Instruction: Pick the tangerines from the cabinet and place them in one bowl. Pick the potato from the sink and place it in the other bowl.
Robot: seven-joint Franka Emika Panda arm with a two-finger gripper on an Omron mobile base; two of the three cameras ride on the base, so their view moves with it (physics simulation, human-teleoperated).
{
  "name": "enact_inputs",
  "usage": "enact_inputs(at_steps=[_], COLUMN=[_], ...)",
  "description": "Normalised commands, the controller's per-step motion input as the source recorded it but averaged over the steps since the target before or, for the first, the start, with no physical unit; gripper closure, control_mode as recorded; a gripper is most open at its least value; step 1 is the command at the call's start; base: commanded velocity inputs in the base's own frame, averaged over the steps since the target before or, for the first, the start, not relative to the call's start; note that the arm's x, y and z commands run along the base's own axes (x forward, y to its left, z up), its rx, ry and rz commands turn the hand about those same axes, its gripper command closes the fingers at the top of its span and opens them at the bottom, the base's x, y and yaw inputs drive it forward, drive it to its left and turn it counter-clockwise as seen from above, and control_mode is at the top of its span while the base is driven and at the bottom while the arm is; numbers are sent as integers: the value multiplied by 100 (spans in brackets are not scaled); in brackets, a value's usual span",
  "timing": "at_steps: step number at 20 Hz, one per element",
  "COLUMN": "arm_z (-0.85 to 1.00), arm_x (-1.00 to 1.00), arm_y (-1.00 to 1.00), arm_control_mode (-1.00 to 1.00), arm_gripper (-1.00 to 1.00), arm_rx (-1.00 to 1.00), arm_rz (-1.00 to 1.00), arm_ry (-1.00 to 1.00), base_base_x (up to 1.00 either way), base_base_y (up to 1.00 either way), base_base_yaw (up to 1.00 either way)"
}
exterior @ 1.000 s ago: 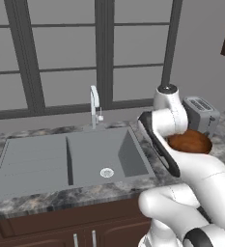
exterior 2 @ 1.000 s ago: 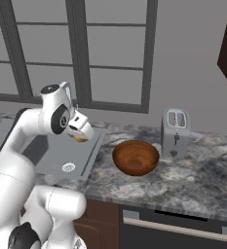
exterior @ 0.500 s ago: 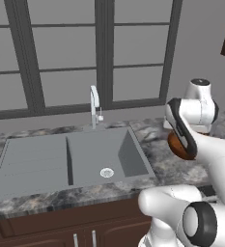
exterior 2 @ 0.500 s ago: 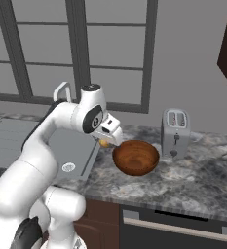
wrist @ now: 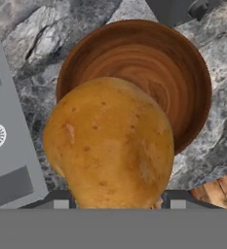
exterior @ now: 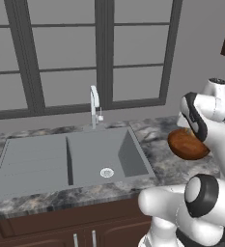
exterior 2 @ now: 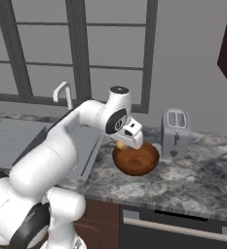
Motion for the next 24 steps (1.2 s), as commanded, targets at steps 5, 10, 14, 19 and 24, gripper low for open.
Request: enact_inputs(at_steps=[5,10,14,19,24], arm_z=[-40,-52,-59,-58,-36], arm_x=[40,22,11,15,21], arm_y=[-14,-22,-33,-14,0], arm_control_mode=[-100,-100,-100,-100,-100], arm_gripper=[100,100,100,100,100], arm_rx=[0,0,0,0,0], arm_rz=[0,0,0,0,-1], arm_ry=[0,0,0,0,0], base_base_x=[0,0,0,0,0], base_base_y=[0,0,0,0,0], base_base_yaw=[0,0,0,0,0])
